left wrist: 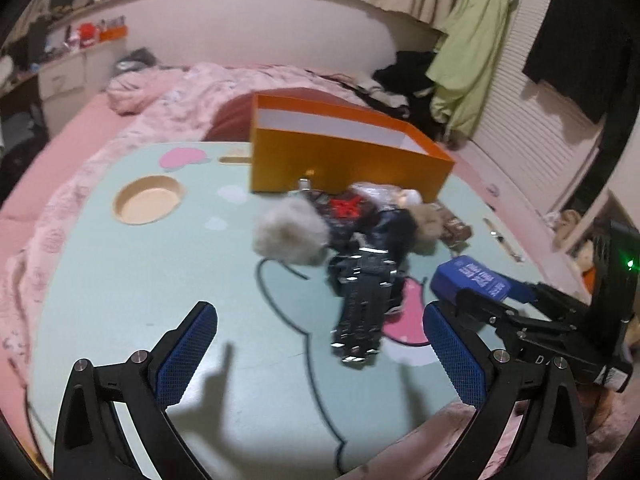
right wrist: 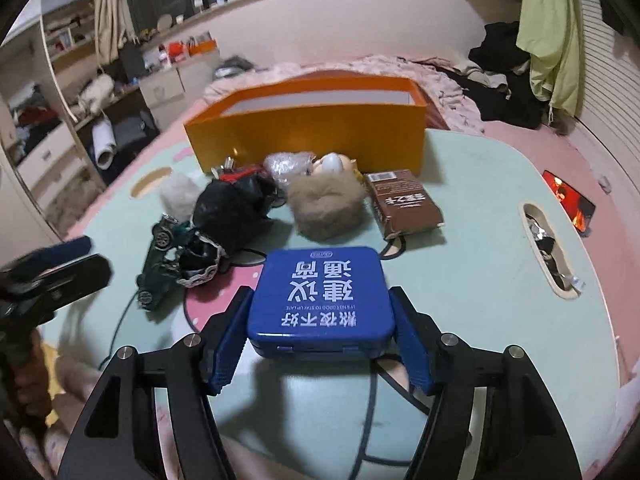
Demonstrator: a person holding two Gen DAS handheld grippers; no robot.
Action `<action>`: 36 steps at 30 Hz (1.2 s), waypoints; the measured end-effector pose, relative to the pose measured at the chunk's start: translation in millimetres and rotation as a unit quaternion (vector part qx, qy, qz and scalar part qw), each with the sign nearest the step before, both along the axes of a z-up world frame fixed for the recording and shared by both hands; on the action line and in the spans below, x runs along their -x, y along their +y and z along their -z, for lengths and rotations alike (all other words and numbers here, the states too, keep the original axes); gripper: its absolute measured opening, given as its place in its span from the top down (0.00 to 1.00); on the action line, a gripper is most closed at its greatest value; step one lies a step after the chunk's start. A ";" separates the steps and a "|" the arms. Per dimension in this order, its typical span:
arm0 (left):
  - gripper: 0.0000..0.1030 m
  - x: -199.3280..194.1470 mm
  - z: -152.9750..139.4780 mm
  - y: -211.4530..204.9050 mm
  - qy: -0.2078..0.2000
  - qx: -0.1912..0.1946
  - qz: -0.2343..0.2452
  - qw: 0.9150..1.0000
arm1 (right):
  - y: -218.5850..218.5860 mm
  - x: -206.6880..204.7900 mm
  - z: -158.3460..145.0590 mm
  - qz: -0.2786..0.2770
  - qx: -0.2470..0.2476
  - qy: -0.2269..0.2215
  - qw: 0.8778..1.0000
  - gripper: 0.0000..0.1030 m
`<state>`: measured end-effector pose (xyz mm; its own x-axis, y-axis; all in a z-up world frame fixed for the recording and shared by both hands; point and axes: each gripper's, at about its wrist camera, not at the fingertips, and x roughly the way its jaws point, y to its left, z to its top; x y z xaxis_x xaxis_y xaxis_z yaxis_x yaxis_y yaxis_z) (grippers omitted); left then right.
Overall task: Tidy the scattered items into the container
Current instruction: 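Grasp the toy car with the left gripper while the right grasps the tin, then carry the toy car and blue tin into the orange box and release both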
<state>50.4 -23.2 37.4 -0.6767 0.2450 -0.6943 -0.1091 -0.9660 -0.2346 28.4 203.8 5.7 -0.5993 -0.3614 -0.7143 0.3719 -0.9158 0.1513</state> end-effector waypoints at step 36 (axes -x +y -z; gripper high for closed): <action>0.64 5.7 24.8 19.3 -0.014 0.040 0.044 0.998 | -4.8 9.7 4.7 0.027 -0.031 -0.015 0.999 0.28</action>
<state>44.7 -3.9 12.7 -0.6347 0.2448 -0.7330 -0.1881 -0.9689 -0.1608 18.7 199.0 1.0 -0.5950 -0.2827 -0.7524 0.3172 -0.9427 0.1034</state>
